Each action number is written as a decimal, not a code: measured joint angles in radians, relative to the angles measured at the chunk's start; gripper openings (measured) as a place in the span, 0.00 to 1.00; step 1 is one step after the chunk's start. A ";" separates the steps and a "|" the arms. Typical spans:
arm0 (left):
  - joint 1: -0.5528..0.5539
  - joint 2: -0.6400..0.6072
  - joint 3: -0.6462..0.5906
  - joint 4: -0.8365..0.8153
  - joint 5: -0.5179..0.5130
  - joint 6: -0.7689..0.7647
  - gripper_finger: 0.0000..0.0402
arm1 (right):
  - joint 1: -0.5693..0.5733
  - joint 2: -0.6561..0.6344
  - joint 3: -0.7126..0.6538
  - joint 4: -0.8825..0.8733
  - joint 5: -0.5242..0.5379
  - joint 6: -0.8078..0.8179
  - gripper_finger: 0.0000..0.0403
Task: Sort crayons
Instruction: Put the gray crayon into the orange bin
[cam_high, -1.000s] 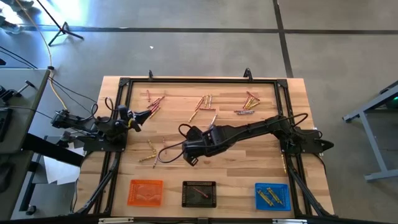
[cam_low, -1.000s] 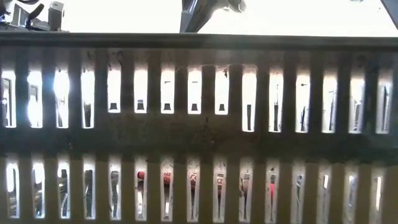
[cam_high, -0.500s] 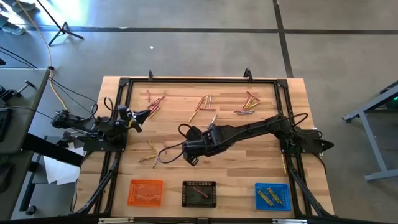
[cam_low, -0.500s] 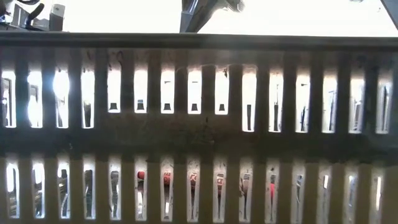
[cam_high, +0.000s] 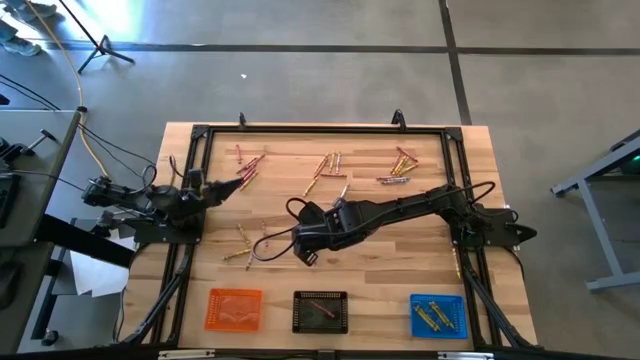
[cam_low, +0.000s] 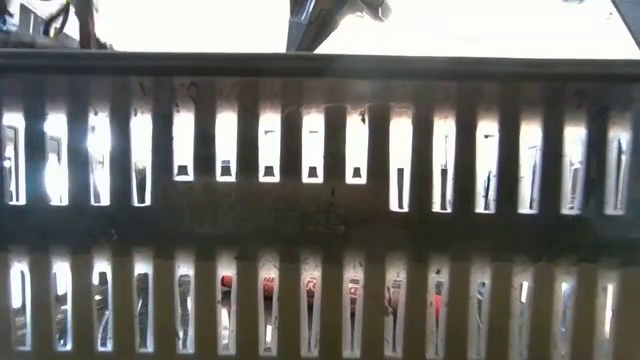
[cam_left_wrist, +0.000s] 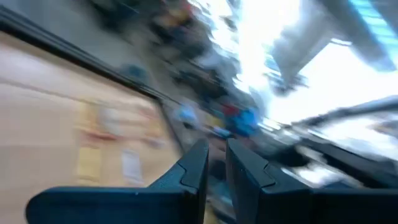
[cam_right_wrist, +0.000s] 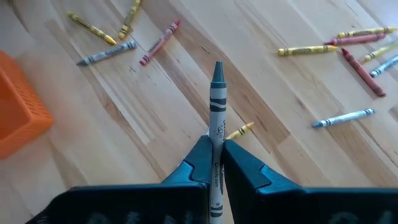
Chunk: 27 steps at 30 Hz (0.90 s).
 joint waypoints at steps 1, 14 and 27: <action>0.000 0.013 0.000 0.065 0.064 0.031 0.11 | 0.001 0.000 0.000 0.007 0.000 -0.011 0.03; -0.039 0.615 0.210 0.307 0.200 0.146 0.11 | 0.002 -0.114 0.000 -0.038 0.052 -0.067 0.03; -0.019 1.122 0.562 0.311 0.265 0.389 0.13 | 0.020 -0.253 -0.096 -0.086 0.326 0.003 0.03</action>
